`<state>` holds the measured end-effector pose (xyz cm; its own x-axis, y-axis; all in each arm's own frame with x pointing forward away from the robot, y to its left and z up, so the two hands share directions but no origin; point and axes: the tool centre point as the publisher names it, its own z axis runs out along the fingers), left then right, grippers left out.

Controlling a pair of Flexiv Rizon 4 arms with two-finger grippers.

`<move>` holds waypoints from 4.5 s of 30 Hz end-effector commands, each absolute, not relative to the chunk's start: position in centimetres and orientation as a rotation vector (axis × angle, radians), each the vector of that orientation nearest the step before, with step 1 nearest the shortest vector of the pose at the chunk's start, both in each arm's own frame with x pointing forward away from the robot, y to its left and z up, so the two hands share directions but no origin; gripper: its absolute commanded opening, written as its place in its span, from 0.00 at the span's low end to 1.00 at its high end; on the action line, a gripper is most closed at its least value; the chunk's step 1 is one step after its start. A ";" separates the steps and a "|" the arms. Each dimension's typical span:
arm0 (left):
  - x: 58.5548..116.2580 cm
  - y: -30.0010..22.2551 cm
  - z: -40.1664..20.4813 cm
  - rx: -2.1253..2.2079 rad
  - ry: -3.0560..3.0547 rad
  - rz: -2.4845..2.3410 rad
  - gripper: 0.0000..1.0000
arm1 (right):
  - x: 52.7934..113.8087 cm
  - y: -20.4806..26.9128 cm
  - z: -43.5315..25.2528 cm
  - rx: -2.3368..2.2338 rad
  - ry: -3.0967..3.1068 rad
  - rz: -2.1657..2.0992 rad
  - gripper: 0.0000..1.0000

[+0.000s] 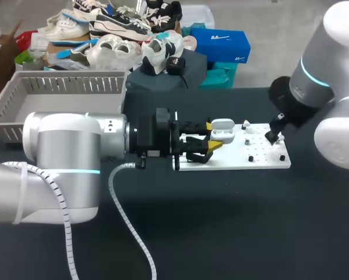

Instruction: Pick up each earbud case from the left stands, insert the matching earbuds, close the lid, and place the case in the box.

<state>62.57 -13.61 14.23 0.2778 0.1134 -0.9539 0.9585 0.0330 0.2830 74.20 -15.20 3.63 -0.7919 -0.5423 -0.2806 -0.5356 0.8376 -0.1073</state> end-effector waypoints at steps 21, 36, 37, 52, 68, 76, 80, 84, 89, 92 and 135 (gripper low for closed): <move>62.4 -13.6 14.2 1.365 1.093 -0.904 0.00 | 73.1 -15.3 2.9 -0.880 2.811 -0.021 0.59; 62.4 -13.6 14.2 1.365 1.093 -0.904 0.00 | 73.9 -16.2 2.7 -0.950 2.808 -0.027 0.49; 62.4 -13.6 14.2 1.365 1.093 -0.904 0.00 | 73.9 -16.2 2.7 -0.951 2.807 -0.024 0.49; 62.4 -13.6 14.2 1.365 1.093 -0.904 0.00 | 73.9 -15.5 2.0 -0.940 2.800 0.009 0.45; 62.4 -13.6 14.2 1.365 1.093 -0.904 0.00 | 73.8 -15.0 2.1 -0.870 2.810 -0.031 0.40; 62.4 -13.6 14.2 1.365 1.093 -0.904 0.00 | 73.5 -15.4 2.0 -0.850 2.820 -0.025 0.38; 62.4 -13.6 14.2 1.365 1.093 -0.904 0.00 | 73.5 -15.5 2.0 -0.845 2.824 -0.024 0.36; 62.4 -13.6 14.2 1.365 1.093 -0.904 0.00 | 73.6 -15.6 2.0 -0.846 2.825 -0.021 0.35; 62.4 -13.6 14.2 1.365 1.093 -0.904 0.00 | 73.9 -15.5 1.9 -0.852 2.822 -0.016 0.34; 62.4 -13.6 14.2 1.365 1.093 -0.904 0.00 | 74.0 -15.5 1.8 -0.854 2.821 -0.013 0.32; 62.4 -13.6 14.2 1.365 1.093 -0.904 0.00 | 71.2 -12.3 8.4 -0.829 2.770 0.046 0.00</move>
<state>62.51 -13.57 14.25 0.2784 0.1127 -0.9538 0.9582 0.0358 0.2839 71.85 -11.78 8.27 -0.8118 -0.5380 -0.2269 -0.5440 0.8381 -0.0407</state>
